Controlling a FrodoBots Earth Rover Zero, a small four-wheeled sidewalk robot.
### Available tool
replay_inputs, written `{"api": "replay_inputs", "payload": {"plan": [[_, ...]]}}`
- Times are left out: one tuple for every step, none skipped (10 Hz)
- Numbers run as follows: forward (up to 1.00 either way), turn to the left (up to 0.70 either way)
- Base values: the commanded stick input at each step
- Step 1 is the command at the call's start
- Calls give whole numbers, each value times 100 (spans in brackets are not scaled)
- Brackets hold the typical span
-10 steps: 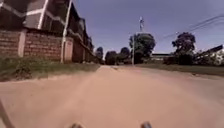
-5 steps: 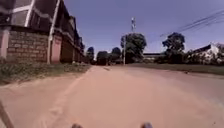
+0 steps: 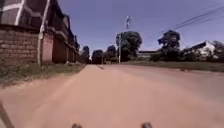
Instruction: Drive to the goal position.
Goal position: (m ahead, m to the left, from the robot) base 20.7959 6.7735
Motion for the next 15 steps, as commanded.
{"api": "replay_inputs", "payload": {"plan": [[85, 0], [85, 8], [85, 23], [85, 29], [85, 12], [85, 5], [85, 21], [85, 34], [85, 34], [85, 34], [85, 34], [85, 34], [85, 34], [85, 34], [85, 34]]}}
